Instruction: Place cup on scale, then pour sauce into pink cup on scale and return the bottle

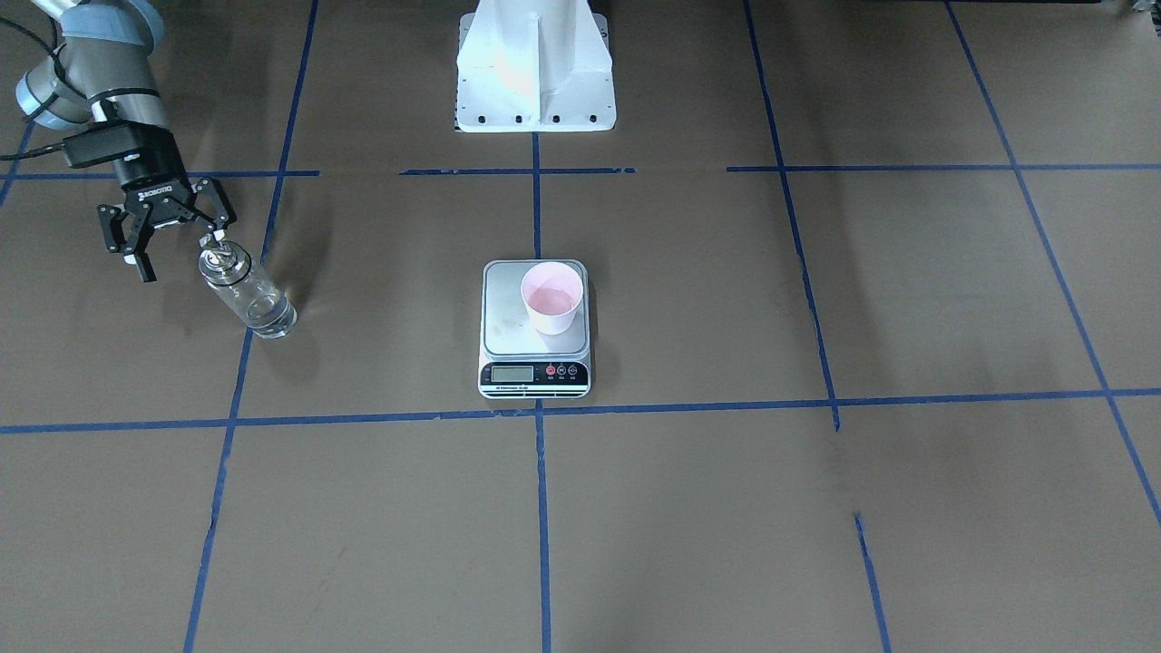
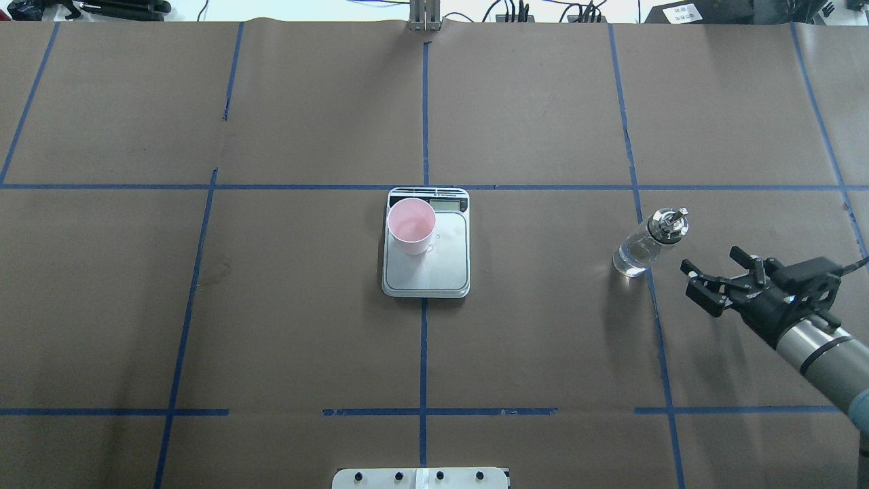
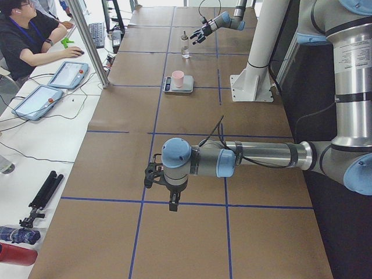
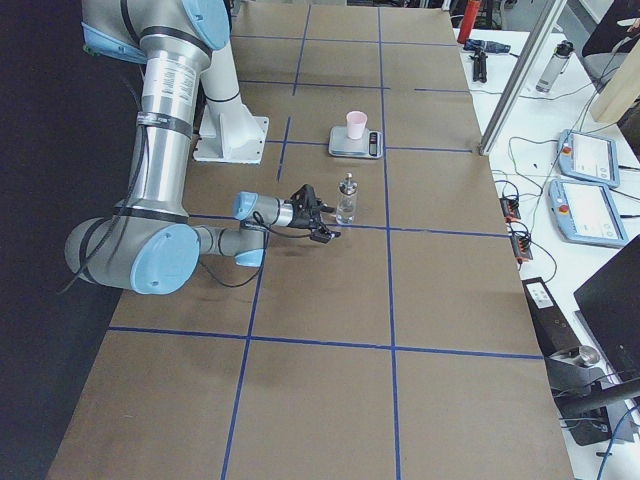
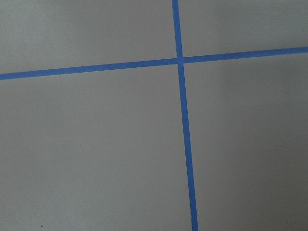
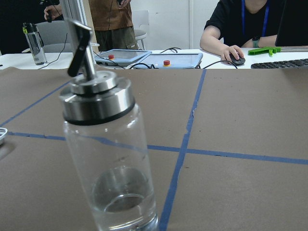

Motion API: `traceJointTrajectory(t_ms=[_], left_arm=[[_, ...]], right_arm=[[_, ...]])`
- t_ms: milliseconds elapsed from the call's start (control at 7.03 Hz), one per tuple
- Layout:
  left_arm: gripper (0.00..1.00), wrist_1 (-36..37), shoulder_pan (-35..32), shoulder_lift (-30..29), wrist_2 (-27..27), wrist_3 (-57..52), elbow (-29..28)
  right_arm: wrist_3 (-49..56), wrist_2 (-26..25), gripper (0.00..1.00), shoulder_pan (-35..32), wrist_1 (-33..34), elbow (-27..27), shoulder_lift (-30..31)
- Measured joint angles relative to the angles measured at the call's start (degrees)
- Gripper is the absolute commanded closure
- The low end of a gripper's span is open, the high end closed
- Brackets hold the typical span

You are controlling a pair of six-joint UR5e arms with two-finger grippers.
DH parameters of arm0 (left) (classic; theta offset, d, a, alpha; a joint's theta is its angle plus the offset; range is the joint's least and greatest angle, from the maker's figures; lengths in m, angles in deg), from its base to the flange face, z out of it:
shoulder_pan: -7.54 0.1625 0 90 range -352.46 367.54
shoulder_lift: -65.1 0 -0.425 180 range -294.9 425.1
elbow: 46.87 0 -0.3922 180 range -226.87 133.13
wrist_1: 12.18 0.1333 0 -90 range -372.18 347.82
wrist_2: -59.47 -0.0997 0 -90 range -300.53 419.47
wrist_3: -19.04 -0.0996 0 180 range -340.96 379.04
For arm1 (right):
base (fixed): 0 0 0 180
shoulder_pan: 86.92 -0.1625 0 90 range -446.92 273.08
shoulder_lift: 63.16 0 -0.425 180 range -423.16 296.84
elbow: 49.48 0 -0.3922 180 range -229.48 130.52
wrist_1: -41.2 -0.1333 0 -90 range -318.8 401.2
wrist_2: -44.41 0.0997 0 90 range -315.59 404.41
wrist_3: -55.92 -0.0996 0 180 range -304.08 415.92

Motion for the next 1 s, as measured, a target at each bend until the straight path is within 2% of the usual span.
traceJointTrajectory(t_ms=[142, 285, 427, 569, 712, 854, 996], left_arm=[[0.00, 0.0, 0.0, 0.0, 0.0, 0.0, 0.0], [0.00, 0.0, 0.0, 0.0, 0.1, 0.0, 0.1], [0.00, 0.0, 0.0, 0.0, 0.1, 0.0, 0.1], [0.00, -0.1, 0.0, 0.0, 0.3, 0.0, 0.2], [0.00, -0.1, 0.0, 0.0, 0.4, -0.1, 0.2], [0.00, -0.1, 0.0, 0.1, 0.4, -0.1, 0.2], [0.00, -0.2, 0.0, 0.1, 0.4, -0.1, 0.2]], right_arm=[[2.8, 9.8, 0.00, -8.1, 0.1, -0.3, 0.0], [5.5, 21.7, 0.00, -17.6, 0.8, -1.3, -0.3], [8.5, 35.0, 0.00, -28.0, 3.2, -2.7, -1.4], [12.4, 48.0, 0.00, -38.0, 8.7, -4.0, -3.1], [17.7, 58.7, 0.00, -46.0, 17.7, -4.4, -4.8], [26.1, 67.1, 0.00, -53.1, 29.0, -4.3, -6.5], [35.9, 73.2, 0.00, -59.5, 40.7, -3.7, -7.9]])
